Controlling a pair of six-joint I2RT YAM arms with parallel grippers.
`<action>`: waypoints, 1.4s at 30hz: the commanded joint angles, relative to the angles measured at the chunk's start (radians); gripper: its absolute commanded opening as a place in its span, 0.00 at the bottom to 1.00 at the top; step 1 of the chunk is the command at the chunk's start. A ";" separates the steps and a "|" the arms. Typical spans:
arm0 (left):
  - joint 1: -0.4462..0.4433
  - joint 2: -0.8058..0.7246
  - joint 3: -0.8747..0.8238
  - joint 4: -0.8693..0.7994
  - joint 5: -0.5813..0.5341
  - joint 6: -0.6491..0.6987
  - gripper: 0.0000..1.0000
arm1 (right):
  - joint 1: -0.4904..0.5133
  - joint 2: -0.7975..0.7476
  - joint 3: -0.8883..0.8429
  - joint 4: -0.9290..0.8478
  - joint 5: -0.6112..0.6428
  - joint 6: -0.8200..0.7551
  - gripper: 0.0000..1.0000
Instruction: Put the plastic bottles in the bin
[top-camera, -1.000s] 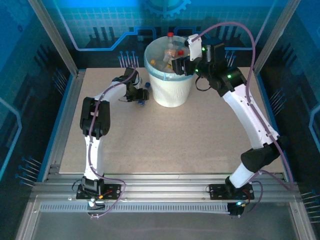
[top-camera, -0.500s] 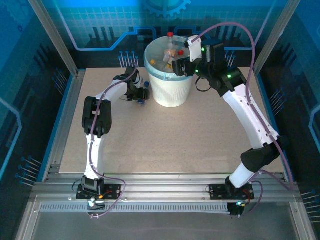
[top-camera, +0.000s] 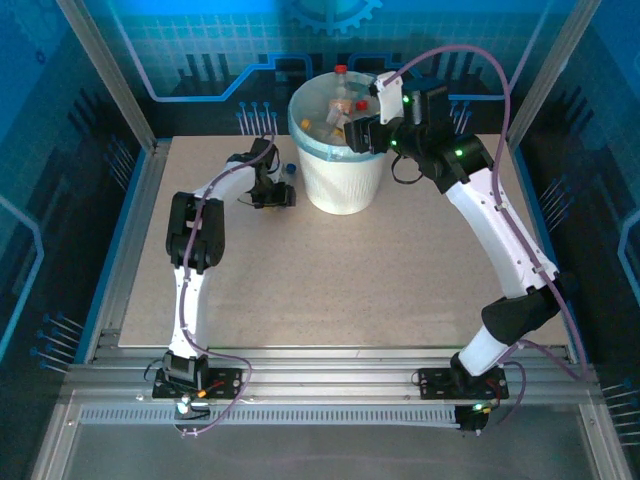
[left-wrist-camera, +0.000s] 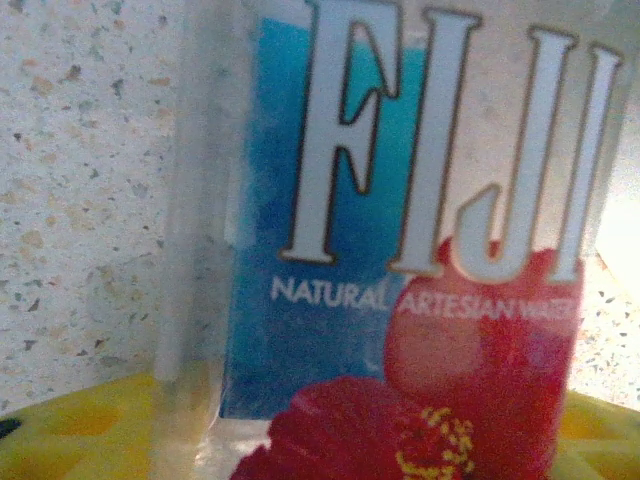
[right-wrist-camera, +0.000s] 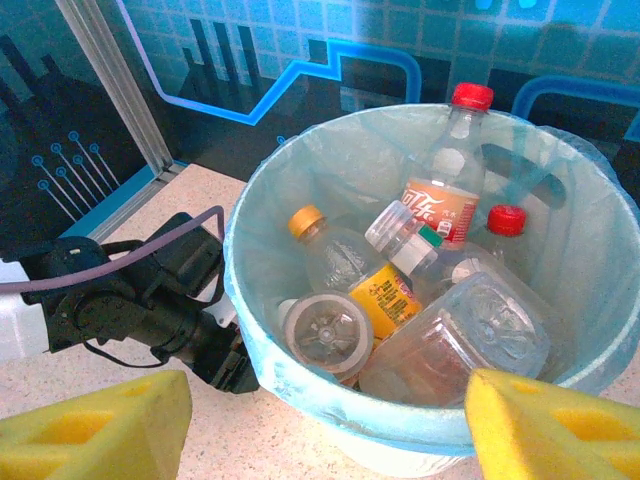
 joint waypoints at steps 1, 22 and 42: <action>0.004 -0.021 0.008 -0.037 -0.015 0.015 0.59 | 0.001 -0.003 0.042 -0.016 -0.019 0.016 0.73; 0.014 -0.456 0.025 0.010 -0.076 -0.078 0.52 | 0.003 -0.054 -0.002 -0.009 -0.008 0.030 0.73; -0.175 -0.342 0.414 -0.133 -0.108 -0.028 0.65 | 0.003 -0.125 -0.088 0.009 -0.013 0.034 0.73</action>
